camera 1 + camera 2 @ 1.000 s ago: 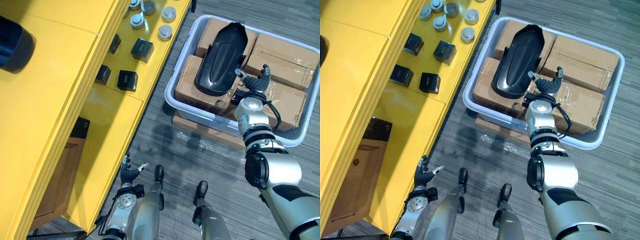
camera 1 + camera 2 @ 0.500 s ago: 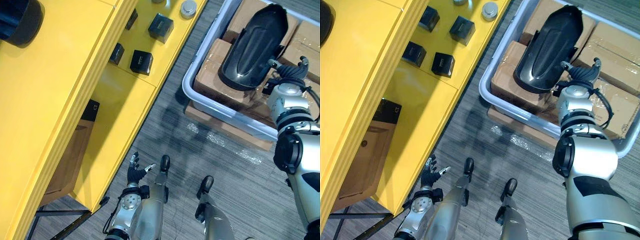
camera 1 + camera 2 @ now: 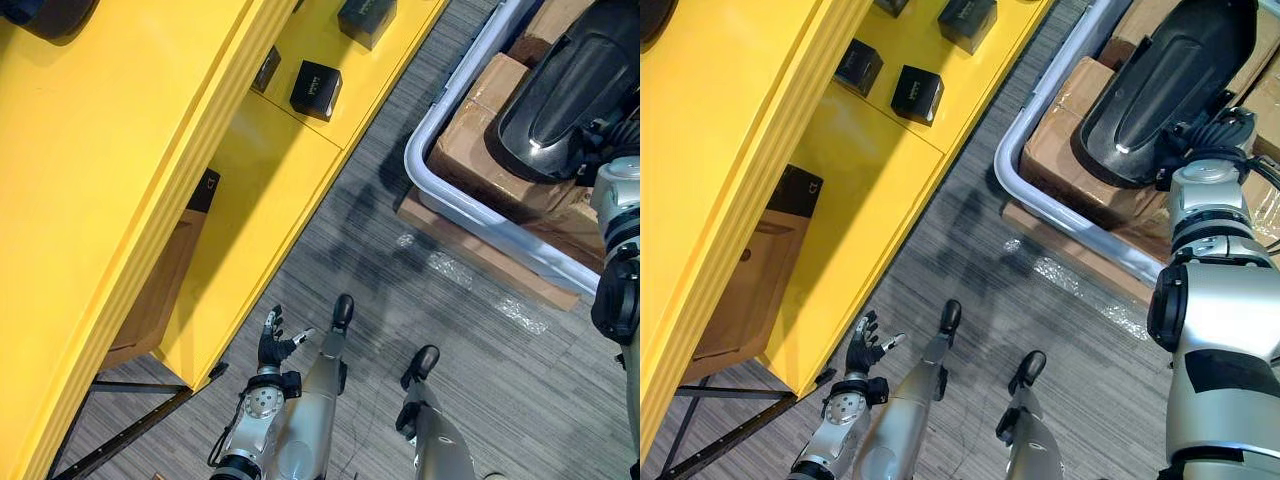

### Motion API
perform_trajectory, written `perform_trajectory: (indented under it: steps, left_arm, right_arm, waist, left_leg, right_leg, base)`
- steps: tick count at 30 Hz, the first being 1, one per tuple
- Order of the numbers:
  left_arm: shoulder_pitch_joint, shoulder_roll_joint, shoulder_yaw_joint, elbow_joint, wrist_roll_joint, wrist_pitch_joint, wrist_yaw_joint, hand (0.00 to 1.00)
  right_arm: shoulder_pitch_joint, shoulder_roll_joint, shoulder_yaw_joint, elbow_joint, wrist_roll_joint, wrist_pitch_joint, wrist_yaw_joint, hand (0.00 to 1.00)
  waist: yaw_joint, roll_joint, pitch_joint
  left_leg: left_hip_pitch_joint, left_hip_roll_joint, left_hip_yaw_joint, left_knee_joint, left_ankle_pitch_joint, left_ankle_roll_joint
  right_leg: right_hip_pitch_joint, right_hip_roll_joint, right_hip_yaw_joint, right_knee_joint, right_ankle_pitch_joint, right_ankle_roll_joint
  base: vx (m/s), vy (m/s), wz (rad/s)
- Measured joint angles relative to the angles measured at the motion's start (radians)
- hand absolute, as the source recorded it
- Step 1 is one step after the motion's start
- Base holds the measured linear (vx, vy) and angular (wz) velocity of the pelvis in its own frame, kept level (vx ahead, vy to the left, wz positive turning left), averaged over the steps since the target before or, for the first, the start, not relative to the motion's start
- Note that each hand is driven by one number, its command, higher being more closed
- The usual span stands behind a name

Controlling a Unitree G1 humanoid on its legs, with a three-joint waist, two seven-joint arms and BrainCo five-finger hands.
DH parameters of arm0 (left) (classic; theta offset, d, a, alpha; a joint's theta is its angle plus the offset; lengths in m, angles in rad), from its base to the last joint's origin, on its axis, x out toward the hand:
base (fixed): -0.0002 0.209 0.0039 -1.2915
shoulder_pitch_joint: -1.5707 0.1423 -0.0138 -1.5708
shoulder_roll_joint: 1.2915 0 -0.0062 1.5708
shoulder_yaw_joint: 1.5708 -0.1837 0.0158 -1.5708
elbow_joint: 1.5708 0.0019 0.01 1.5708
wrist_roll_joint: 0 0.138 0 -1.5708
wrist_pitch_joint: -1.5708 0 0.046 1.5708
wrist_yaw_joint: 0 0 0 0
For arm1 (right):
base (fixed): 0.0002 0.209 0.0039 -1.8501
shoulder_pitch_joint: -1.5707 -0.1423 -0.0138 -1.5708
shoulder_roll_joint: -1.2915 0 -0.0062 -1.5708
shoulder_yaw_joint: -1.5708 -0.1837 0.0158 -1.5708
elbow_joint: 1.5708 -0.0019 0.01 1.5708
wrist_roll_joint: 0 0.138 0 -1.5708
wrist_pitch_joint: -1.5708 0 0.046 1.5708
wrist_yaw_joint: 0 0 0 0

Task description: Walk over and take plastic housings, then place them on the shelf

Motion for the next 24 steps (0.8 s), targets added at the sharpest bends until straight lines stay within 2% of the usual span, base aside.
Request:
perform_trajectory:
  steps: [5, 8, 11, 13, 17, 20, 22, 23, 24]
  left_arm:
    - [0.001, -0.015, 0.0, -0.007, 0.0, 0.015, -0.011, 0.0]
    - [0.025, -0.027, -0.001, -0.068, 0.001, 0.031, -0.03, 0.0]
    - [0.058, -0.029, -0.001, -0.164, 0.0, 0.036, -0.053, 0.0]
    - [0.057, -0.029, -0.002, -0.209, -0.008, 0.038, -0.066, 0.0]
    - [0.013, -0.027, 0.003, -0.298, -0.076, 0.03, -0.065, 0.0]
    - [-0.058, -0.019, 0.002, -0.321, -0.147, 0.017, -0.062, 0.0]
    - [-0.134, -0.012, 0.001, -0.316, -0.263, -0.004, -0.063, 0.0]
    - [-0.157, -0.01, 0.001, -0.309, -0.298, -0.007, -0.063, 0.0]
    - [-0.211, 0.0, -0.005, -0.293, -0.392, -0.01, -0.069, 0.0]
  right_arm:
    - [-0.006, -0.005, -0.07, 0.023, -0.046, 0.025, 0.029, 1.0]
    - [-0.006, -0.006, -0.13, 0.031, -0.126, 0.057, 0.041, 1.0]
    - [-0.004, -0.006, -0.132, 0.052, -0.161, 0.091, 0.049, 1.0]
    - [0.007, -0.004, -0.089, 0.024, -0.16, 0.094, 0.032, 1.0]
    - [0.068, 0.016, 0.033, -0.219, -0.231, 0.085, -0.019, 1.0]
    - [0.115, 0.065, 0.083, -0.418, -0.304, 0.065, -0.054, 1.0]
    - [0.177, 0.122, 0.119, -0.554, -0.366, 0.051, -0.082, 1.0]
    - [0.19, 0.134, 0.123, -0.581, -0.379, 0.051, -0.086, 1.0]
    - [0.218, 0.162, 0.152, -0.64, -0.426, 0.05, -0.091, 1.0]
  waist:
    - [-0.002, 0.0, 0.0]
    - [-0.003, 0.002, 0.0]
    - [-0.028, 0.003, 0.0]
    - [-0.038, 0.003, 0.0]
    - [-0.066, 0.001, 0.0]
    - [-0.103, -0.006, -0.003]
    - [-0.125, -0.039, -0.021]
    - [-0.135, -0.046, -0.026]
    - [-0.157, -0.067, -0.038]
  left_leg:
    - [0.012, 0.002, 0.0, 0.009, 0.0, 0.0]
    - [0.034, 0.001, -0.003, 0.009, 0.0, 0.0]
    - [0.051, -0.004, -0.015, 0.01, 0.0, 0.0]
    - [0.062, -0.006, -0.01, 0.011, 0.0, 0.001]
    - [0.113, 0.003, 0.035, 0.003, 0.0, 0.001]
    - [0.161, 0.015, 0.07, -0.011, 0.0, 0.001]
    - [0.201, 0.03, 0.116, -0.031, 0.0, 0.0]
    - [0.208, 0.032, 0.122, -0.035, 0.0, 0.0]
    - [0.223, 0.039, 0.14, -0.044, 0.001, -0.001]
  right_leg:
    - [0.017, 0.001, 0.0, 0.0, 0.0, 0.0]
    - [0.04, 0.0, -0.004, 0.0, 0.0, 0.0]
    - [0.062, -0.003, -0.018, 0.0, -0.001, -0.001]
    - [0.071, -0.004, -0.016, 0.001, -0.001, 0.0]
    - [0.096, -0.006, 0.026, 0.003, -0.001, 0.0]
    - [0.115, -0.003, 0.063, 0.009, -0.001, 0.0]
    - [0.12, 0.003, 0.098, 0.01, -0.001, 0.0]
    - [0.122, 0.005, 0.104, 0.01, -0.001, -0.001]
    - [0.123, 0.009, 0.12, 0.01, -0.001, -0.001]
  base:
    - [0.01, -0.014, 0.0]
    - [0.01, -0.01, 0.03]
    - [0.0, -0.006, 0.11]
    - [0.0, -0.001, -0.04]
    - [-0.01, -0.007, -0.28]
    - [-0.01, -0.031, -0.4]
    - [-0.02, -0.046, -0.56]
    - [-0.02, -0.046, -0.47]
    - [-0.02, -0.035, -0.32]
